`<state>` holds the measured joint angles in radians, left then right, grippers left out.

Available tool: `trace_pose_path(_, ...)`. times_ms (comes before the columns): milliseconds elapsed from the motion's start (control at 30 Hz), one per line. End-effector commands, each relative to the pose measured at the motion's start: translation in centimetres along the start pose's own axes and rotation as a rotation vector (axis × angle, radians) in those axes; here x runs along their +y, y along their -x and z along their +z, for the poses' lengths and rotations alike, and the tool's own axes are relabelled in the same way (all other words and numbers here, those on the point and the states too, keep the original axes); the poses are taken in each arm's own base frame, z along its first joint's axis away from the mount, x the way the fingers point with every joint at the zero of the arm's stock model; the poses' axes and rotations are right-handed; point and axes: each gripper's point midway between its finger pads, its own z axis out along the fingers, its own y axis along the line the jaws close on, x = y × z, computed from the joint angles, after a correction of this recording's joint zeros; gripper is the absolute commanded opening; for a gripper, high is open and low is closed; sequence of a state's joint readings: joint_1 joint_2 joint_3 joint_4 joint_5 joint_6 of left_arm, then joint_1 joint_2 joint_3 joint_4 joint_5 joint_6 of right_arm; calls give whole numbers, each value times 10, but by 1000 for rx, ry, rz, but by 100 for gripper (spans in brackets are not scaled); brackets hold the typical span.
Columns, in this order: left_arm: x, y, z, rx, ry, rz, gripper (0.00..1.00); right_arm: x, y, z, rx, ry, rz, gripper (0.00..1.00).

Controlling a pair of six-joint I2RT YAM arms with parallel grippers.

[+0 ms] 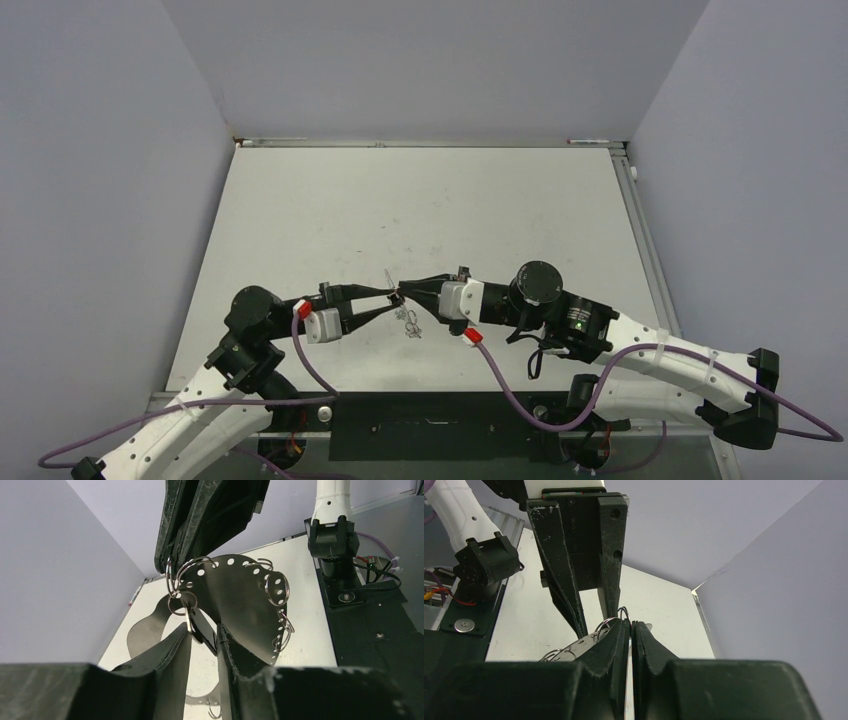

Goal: Put the keys on the keyring

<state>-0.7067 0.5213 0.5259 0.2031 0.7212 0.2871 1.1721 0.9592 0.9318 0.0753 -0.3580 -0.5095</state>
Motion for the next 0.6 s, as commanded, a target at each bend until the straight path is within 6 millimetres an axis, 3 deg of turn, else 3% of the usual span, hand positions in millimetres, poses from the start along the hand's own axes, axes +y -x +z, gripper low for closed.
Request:
trace_pose_path(0,5,9,1,-23,11,23,18,-8,30,2,-122,-14,-11,5)
trace_pose_path(100,7,9,1,-16,18,34,0,-7,28,1,-120,-10,-6,5)
trace_pose_path(567,11,19,-6,-35,57,84,0,-10,6,-7,-49,-57,8,5)
